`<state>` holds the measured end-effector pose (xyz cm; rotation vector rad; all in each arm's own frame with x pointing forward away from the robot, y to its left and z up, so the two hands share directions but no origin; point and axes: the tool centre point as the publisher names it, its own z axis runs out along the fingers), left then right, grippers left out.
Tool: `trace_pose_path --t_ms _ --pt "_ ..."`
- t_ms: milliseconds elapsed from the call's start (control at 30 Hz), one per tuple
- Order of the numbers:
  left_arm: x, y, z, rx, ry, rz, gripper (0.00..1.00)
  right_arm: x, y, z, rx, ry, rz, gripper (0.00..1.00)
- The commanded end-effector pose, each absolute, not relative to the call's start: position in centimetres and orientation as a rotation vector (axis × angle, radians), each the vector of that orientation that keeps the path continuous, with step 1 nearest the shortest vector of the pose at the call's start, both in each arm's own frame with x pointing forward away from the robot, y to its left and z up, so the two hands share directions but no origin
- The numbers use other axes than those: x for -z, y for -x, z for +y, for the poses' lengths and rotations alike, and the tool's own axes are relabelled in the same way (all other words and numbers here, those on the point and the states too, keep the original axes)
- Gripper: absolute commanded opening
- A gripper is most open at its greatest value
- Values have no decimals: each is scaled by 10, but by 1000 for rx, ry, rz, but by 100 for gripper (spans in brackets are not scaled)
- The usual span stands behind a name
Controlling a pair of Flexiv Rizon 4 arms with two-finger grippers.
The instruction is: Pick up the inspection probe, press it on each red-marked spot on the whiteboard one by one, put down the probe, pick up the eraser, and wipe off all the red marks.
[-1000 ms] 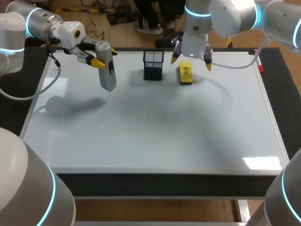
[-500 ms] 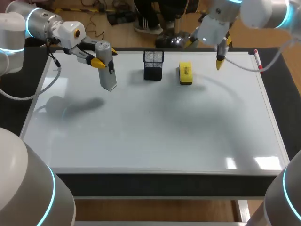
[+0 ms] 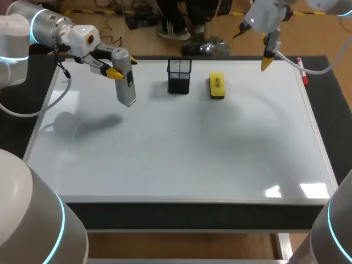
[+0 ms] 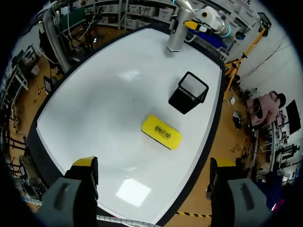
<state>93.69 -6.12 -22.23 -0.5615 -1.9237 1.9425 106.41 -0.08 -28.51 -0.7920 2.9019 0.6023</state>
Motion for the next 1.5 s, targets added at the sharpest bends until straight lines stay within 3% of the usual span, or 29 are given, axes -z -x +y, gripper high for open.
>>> trace_pose_path --t_ms 33,933,1500 --pt "221 -937 -61 -1940 562 -1924 0 279 -1062 -8 -653 729 2933 100" --pt "221 -937 -61 -1940 562 -1924 0 275 -1061 -10 -712 696 2911 100" --pt "165 -971 -99 -1943 414 -1976 0 275 -1061 -10 -712 696 2911 100"
